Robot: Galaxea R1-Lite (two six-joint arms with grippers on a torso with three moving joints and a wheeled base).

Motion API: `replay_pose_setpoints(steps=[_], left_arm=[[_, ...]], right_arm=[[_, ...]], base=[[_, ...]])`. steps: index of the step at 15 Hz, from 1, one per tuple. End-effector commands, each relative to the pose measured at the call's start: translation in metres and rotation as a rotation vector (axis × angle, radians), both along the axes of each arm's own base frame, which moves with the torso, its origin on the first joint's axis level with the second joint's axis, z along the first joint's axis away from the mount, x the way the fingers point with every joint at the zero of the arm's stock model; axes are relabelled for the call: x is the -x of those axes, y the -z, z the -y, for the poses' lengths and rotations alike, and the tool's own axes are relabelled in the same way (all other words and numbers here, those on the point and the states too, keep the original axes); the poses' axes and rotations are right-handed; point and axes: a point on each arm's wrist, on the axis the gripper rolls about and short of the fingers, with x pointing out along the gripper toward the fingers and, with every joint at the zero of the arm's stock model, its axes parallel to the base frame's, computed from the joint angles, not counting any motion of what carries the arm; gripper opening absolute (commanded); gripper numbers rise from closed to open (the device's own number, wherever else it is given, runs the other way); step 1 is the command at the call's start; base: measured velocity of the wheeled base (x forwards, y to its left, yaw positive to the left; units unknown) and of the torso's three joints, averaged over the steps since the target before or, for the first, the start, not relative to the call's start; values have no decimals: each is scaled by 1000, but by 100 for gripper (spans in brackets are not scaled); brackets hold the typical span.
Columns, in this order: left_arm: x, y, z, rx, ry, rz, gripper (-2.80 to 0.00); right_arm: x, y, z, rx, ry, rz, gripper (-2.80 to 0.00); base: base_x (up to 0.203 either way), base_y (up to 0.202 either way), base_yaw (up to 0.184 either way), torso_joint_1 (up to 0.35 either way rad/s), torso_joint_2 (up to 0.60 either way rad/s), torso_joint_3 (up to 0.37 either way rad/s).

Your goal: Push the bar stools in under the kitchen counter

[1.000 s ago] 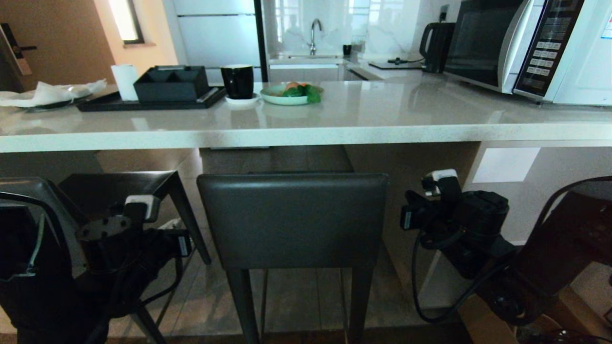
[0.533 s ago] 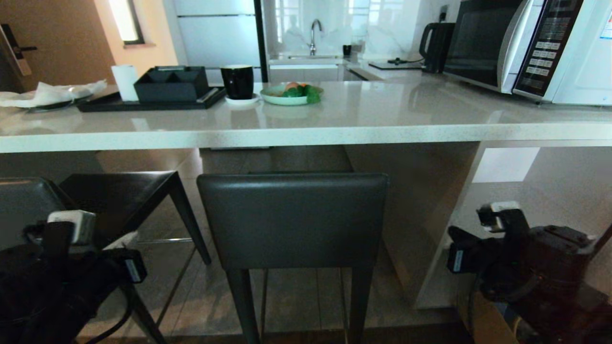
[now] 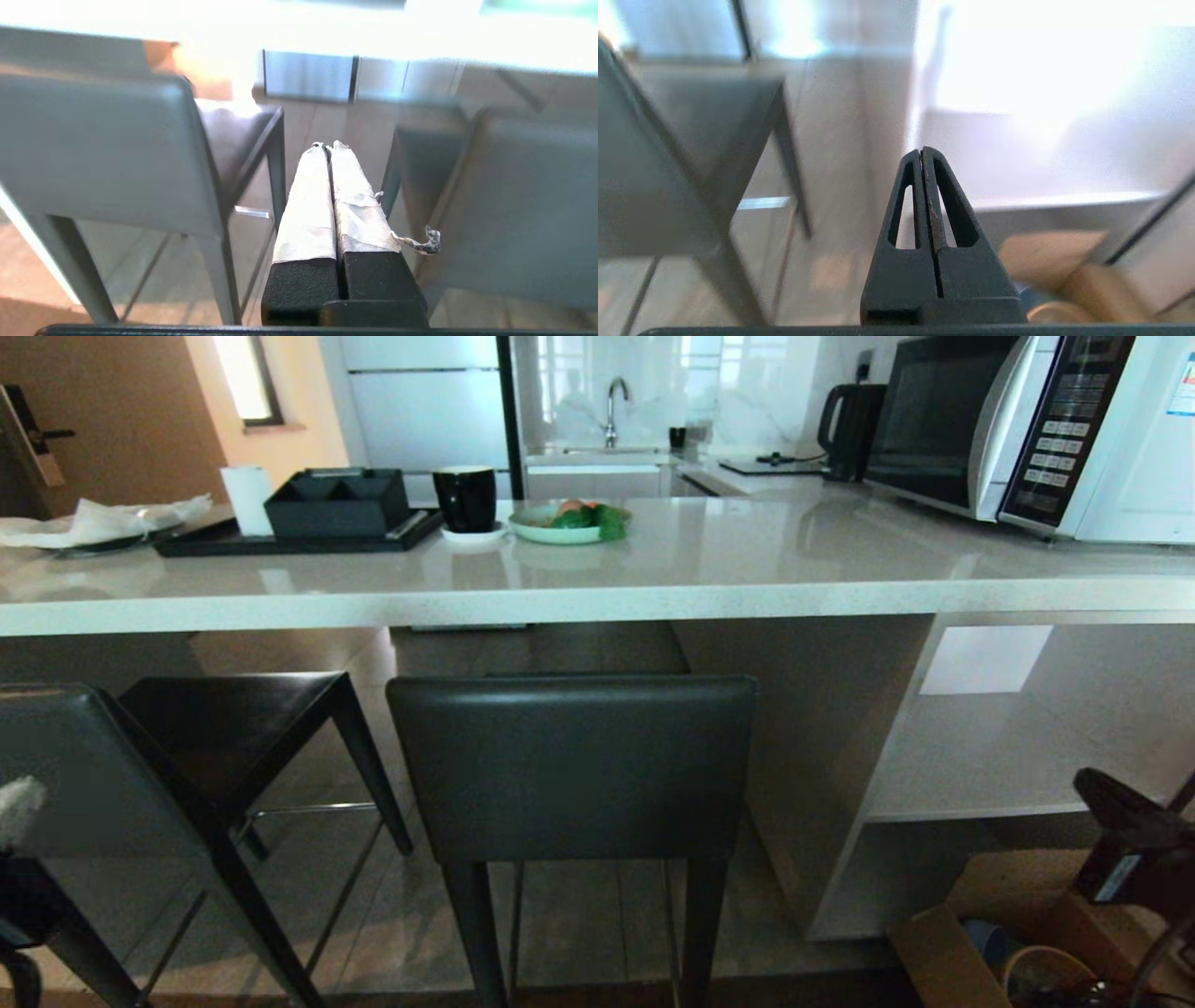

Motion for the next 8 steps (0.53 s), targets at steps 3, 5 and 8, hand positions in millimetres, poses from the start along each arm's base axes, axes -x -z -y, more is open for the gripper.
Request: replay_pose_setpoints(steps=[3,5,8], left_arm=[[77,-31,-2,-1,-39,46,-280],[96,-39,0,-15,-76,118,-280],[124,-27,1,-65,-50,189,-280]], right_arm=[[72,-42,17,7,39,119,-280],[109,-48,24,27,76,73,-280],[150,-50,30,59,142,126,-280]], base=[[0,0,0,0,0,0],[0,0,0,0,0,0],[0,0,0,0,0,0]])
